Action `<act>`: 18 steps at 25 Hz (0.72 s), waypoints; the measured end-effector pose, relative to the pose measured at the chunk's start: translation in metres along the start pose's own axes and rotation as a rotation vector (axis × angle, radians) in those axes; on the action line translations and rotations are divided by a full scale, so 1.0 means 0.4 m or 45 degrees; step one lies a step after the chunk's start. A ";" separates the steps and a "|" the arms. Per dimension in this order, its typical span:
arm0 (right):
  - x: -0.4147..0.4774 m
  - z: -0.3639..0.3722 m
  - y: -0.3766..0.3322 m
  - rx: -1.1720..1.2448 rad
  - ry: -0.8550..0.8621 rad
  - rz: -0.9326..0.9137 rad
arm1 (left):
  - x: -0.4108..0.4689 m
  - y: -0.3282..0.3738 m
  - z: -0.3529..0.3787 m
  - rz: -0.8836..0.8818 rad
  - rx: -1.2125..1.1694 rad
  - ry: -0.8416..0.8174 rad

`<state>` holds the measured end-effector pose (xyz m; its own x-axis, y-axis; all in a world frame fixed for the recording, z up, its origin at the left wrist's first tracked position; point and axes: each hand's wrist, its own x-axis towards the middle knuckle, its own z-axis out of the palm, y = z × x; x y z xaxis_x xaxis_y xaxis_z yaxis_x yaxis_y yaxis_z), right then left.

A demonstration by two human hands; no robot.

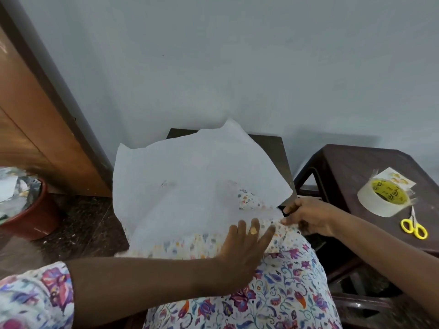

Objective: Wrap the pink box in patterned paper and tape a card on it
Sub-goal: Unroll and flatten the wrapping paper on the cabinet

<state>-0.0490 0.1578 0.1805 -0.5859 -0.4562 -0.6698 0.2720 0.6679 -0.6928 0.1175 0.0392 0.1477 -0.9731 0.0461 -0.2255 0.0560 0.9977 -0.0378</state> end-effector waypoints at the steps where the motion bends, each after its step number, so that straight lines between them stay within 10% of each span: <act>1: 0.009 0.003 0.012 0.093 0.038 0.030 | -0.013 -0.005 0.004 -0.001 -0.097 -0.047; 8: 0.031 -0.003 0.046 0.421 0.111 -0.155 | -0.011 -0.137 -0.035 -0.278 -0.444 -0.293; 14: 0.058 0.018 0.031 0.553 0.458 -0.392 | -0.006 -0.131 -0.054 -0.325 -0.024 0.121; 18: 0.029 -0.057 0.003 0.000 0.001 -0.458 | -0.040 -0.156 -0.095 -0.232 -0.373 -0.261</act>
<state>-0.0728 0.1667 0.1780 -0.6445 -0.6617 -0.3830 0.0484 0.4647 -0.8842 0.1210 -0.0217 0.1907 -0.8948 -0.1139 -0.4316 -0.2079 0.9620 0.1772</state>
